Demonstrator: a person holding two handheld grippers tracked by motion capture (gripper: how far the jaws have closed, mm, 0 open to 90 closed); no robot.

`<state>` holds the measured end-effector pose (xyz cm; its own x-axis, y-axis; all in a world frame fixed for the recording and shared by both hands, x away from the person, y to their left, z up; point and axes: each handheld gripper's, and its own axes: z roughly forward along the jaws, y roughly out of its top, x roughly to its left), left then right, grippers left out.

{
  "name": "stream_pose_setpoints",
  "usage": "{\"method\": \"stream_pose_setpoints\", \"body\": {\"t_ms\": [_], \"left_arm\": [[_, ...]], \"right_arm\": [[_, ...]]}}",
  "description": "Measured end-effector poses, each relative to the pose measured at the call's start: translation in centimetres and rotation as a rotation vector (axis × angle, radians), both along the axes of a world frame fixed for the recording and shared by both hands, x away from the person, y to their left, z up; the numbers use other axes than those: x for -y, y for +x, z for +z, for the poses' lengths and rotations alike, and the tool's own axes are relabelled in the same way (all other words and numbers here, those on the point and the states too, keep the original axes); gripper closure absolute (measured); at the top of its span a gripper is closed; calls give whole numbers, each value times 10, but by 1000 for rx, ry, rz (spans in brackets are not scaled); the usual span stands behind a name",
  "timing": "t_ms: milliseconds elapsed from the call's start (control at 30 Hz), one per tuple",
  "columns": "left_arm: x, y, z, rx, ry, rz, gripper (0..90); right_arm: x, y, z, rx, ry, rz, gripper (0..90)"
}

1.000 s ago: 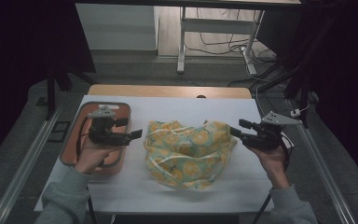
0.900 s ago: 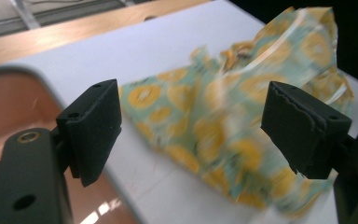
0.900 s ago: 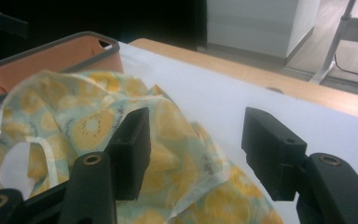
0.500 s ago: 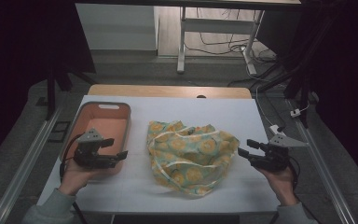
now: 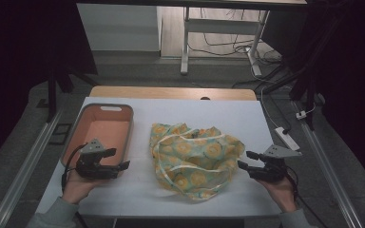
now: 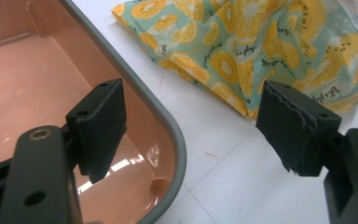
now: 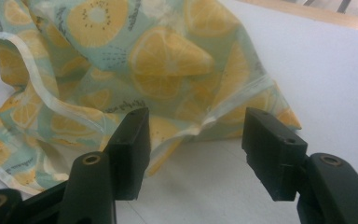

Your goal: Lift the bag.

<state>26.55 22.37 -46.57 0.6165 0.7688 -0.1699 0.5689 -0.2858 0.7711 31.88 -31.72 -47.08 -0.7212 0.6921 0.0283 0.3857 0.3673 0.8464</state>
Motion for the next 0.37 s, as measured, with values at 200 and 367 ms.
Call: {"method": "stream_pose_setpoints", "body": {"t_ms": [200, 367], "left_arm": [[1, 1, -1, -2, 4, -6, 241], [2, 1, -1, 1, 4, -5, 240]], "right_arm": [[0, 0, 0, 3, -1, -4, 424], [0, -1, 0, 7, 3, -4, 425]]}}
